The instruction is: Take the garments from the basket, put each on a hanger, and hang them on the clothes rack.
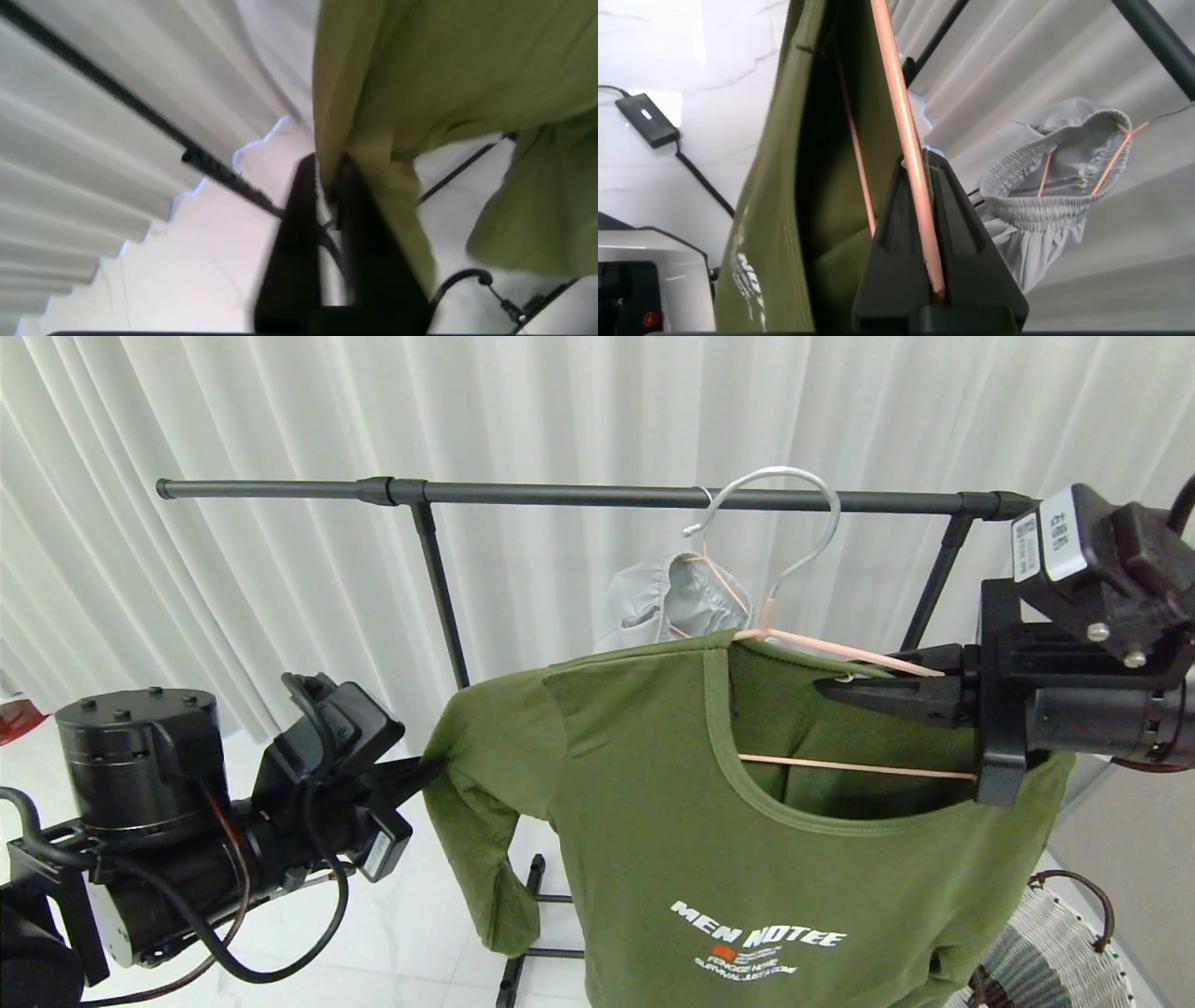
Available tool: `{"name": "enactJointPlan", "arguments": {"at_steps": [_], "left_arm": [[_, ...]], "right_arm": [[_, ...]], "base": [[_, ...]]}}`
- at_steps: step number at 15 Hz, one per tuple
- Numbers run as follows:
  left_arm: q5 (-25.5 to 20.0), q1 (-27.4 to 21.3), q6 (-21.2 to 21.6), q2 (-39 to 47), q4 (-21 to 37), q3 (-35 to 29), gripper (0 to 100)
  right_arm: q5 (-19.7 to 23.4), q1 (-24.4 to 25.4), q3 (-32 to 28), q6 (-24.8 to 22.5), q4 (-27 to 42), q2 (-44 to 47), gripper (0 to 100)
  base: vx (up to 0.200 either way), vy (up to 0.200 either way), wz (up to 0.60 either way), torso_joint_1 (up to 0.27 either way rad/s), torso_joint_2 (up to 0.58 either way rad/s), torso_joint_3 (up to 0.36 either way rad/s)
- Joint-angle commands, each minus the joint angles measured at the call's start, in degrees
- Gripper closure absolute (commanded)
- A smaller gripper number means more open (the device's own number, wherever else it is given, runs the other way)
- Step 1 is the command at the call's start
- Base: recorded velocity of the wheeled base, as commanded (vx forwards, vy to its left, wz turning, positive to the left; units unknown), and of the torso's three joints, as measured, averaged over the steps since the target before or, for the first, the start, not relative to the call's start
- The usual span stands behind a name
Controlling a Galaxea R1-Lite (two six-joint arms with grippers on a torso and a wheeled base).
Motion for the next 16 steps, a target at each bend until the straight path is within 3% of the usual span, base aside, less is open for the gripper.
{"name": "enactJointPlan", "arguments": {"at_steps": [1, 3, 6, 7, 10, 13, 16], "left_arm": [[0.06, 3.67, -0.01, -0.7, -0.09, 1.42, 100], [0.06, 7.09, -0.01, -1.84, -0.09, 3.62, 100], [-0.03, 7.97, -0.01, -4.57, -0.09, 5.02, 100], [-0.03, 7.8, -0.01, -4.83, -0.09, 5.02, 0], [-0.47, 7.62, -0.27, -5.8, -0.09, 5.64, 0], [-0.38, 7.62, -0.27, -9.49, -0.09, 8.19, 0], [-0.03, 7.62, -0.18, -12.12, -0.09, 8.8, 0]], "right_arm": [[-0.01, -0.07, 0.07, 0.1, 0.05, -0.69, 100], [-0.19, -0.42, 0.07, 0.1, -0.04, -0.78, 100], [-0.19, -0.77, -0.11, 0.1, -0.04, -0.69, 100], [-0.19, -0.77, -0.11, 0.1, -0.04, -0.69, 100], [-0.45, -1.74, -0.11, 0.28, 0.05, -0.78, 100], [-0.54, -5.78, -0.2, 1.15, 0.75, -0.96, 100], [-0.54, -10.71, 0.15, 3.0, 5.85, -3.5, 100]], "base": [[0.0, 0.0, 0.0, 0.0, 0.0, 0.0], [0.0, 0.0, 0.0, 0.0, 0.0, 0.0], [0.0, 0.0, 0.0, 0.0, 0.0, 0.0], [0.0, 0.0, 0.0, 0.0, 0.0, 0.0], [0.0, 0.0, 0.0, 0.0, 0.0, 0.0], [0.0, 0.0, 0.0, 0.0, 0.0, 0.0], [0.0, 0.0, 0.0, 0.0, 0.0, 0.0]]}}
